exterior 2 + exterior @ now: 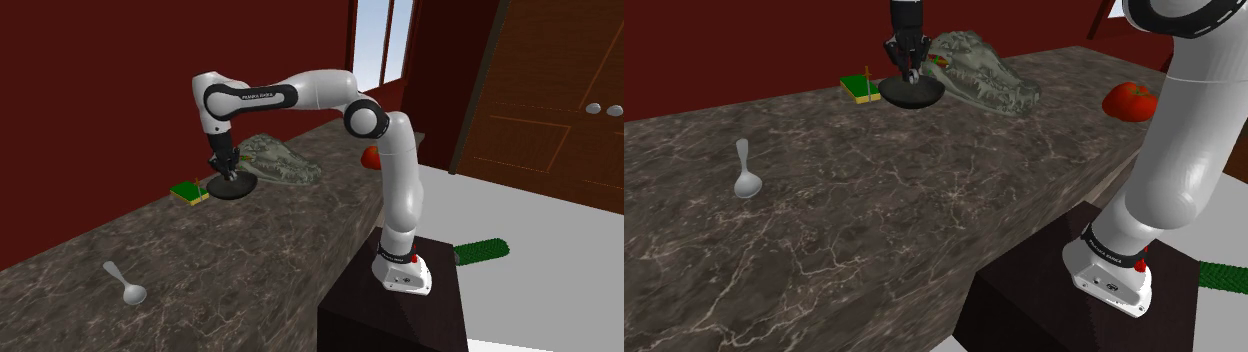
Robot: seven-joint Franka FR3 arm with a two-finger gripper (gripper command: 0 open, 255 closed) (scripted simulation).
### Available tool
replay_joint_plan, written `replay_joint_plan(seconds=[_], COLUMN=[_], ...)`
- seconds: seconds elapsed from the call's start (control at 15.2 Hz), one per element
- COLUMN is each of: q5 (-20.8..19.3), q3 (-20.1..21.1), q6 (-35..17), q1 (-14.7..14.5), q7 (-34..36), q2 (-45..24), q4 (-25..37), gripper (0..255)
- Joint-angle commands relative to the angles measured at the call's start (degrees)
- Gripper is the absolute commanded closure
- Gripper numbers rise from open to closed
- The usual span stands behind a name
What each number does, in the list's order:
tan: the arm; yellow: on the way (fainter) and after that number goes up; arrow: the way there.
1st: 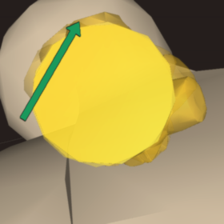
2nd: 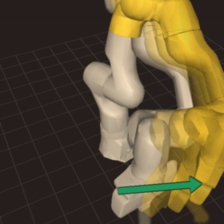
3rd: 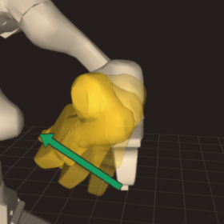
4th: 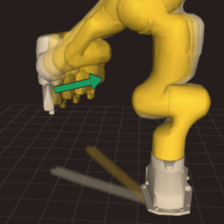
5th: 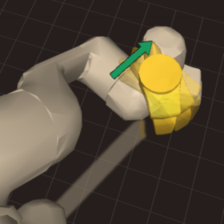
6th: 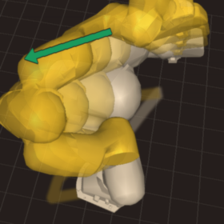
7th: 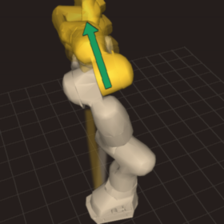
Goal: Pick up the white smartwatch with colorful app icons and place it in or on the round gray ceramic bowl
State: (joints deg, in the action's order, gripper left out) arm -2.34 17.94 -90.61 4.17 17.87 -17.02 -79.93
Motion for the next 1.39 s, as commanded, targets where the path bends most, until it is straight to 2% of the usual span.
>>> replay_joint_plan(seconds=[0.0, 0.33, 0.4, 0.73, 0.99, 1.32], q5=[0.0, 0.0, 0.0, 0.0, -0.9, -0.9], q3=[0.0, 0.0, 0.0, 0.0, 0.1, 0.0], q6=[-0.4, -0.4, -0.4, -0.4, 8.4, 8.4], q1=[0.1, 0.1, 0.1, 0.1, -1.0, -1.0], q7=[0.0, 0.0, 0.0, 0.0, 0.4, 0.4], q2=[0.2, 0.1, 0.1, 0.1, -3.1, -3.1], q4=[-0.6, -0.5, -0.5, -0.5, 11.4, 11.4], gripper=[255, 255, 0, 0, 0, 0])
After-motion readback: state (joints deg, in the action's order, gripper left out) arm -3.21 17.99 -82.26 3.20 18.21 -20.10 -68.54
